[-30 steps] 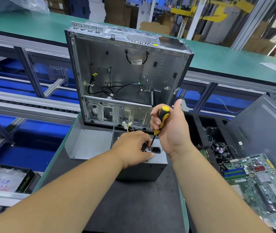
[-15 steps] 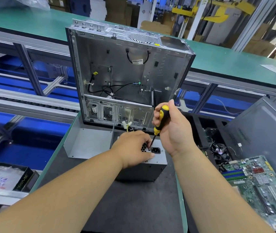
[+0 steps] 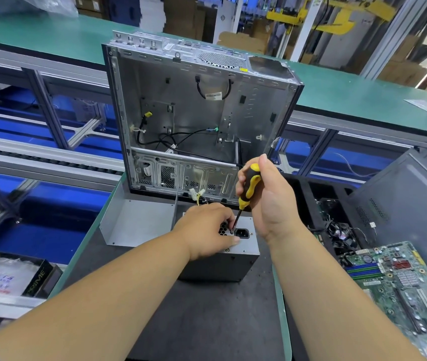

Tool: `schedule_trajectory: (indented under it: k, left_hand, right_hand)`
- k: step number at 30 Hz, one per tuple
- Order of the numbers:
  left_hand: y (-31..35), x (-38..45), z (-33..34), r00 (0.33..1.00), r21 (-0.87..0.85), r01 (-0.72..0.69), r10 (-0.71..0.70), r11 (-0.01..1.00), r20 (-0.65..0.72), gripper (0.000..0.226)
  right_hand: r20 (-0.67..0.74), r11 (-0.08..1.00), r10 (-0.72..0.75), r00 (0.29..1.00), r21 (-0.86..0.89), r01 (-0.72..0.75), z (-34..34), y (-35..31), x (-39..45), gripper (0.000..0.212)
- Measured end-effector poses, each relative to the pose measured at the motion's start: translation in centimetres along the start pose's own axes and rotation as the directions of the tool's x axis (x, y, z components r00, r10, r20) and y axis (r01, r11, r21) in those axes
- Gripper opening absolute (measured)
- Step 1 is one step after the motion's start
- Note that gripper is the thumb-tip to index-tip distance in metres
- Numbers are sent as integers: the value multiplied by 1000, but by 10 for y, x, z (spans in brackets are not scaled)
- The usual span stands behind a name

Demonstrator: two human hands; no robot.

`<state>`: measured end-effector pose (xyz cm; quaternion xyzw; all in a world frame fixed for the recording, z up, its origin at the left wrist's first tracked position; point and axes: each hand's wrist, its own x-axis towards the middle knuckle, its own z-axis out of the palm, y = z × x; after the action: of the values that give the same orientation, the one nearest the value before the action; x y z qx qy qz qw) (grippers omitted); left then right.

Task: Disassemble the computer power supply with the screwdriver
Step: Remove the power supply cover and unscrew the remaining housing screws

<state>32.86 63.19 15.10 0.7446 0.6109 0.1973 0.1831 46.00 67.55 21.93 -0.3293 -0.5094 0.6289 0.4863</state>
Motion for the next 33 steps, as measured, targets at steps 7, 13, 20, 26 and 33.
schedule_trajectory:
  k: [7, 13, 20, 26, 33]
  left_hand:
    - [0, 0, 0, 1000, -35, 22, -23, 999, -7, 22]
    - [-1, 0, 0, 999, -46, 39, -39, 998, -7, 22]
    - [-2, 0, 1, 999, -49, 49, -49, 998, -6, 22]
    - [-2, 1, 1, 999, -38, 44, -44, 998, -1, 31]
    - [-2, 1, 2, 999, -44, 37, -38, 998, -3, 21]
  right_hand:
    - [-14, 992, 30, 999, 127, -28, 5, 3, 0, 63]
    - [51, 998, -5, 999, 56, 3, 5, 4, 1, 29]
    - [43, 998, 29, 999, -49, -27, 1, -3, 2, 43]
    - [59, 997, 71, 996, 32, -73, 15, 0, -3, 54]
    - [72, 997, 20, 997, 77, -26, 4, -3, -2, 26]
